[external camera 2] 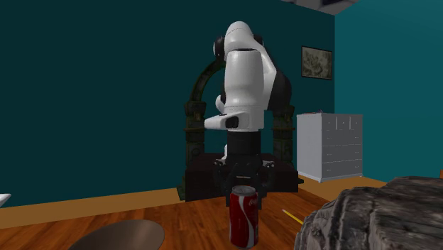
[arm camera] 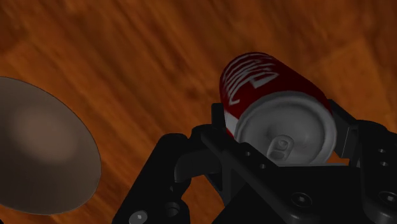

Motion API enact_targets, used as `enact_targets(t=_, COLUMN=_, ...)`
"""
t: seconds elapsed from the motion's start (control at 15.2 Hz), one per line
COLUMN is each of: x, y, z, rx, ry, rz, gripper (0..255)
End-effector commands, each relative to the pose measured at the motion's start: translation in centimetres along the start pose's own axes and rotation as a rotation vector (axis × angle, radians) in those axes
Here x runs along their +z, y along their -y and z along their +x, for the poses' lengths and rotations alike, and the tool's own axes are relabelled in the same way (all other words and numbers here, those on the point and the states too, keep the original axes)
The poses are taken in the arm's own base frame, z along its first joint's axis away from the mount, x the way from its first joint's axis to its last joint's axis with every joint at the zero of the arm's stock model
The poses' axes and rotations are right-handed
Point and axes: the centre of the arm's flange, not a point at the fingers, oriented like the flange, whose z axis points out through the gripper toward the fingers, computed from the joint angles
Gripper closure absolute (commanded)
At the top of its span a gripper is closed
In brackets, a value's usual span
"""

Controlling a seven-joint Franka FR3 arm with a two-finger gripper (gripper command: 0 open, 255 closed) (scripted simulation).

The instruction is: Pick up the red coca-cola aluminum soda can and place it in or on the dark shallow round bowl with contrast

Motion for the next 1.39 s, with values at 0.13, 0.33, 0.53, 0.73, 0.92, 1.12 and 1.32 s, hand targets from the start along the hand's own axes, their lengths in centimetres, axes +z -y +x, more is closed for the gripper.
enact_targets(t=0.13, x=-2.1, y=0.0, z=0.0, rx=0.000, ry=0.000, rz=0.000, gripper=255)
enact_targets(t=0.33, x=-3.7, y=0.0, z=0.0, rx=0.000, ry=0.000, rz=0.000, gripper=255)
enact_targets(t=0.53, x=-5.3, y=0.0, z=0.0, rx=0.000, ry=0.000, rz=0.000, gripper=255)
enact_targets(t=0.73, x=-6.9, y=0.0, z=0.0, rx=0.000, ry=0.000, rz=0.000, gripper=255)
enact_targets(t=0.92, x=-8.3, y=0.0, z=0.0, rx=0.000, ry=0.000, rz=0.000, gripper=255)
enact_targets(t=1.12, x=-8.7, y=-3.8, z=1.1, rx=0.000, ry=0.000, rz=0.000, gripper=255)
enact_targets(t=1.32, x=-9.2, y=-7.6, z=2.2, rx=0.000, ry=0.000, rz=0.000, gripper=255)
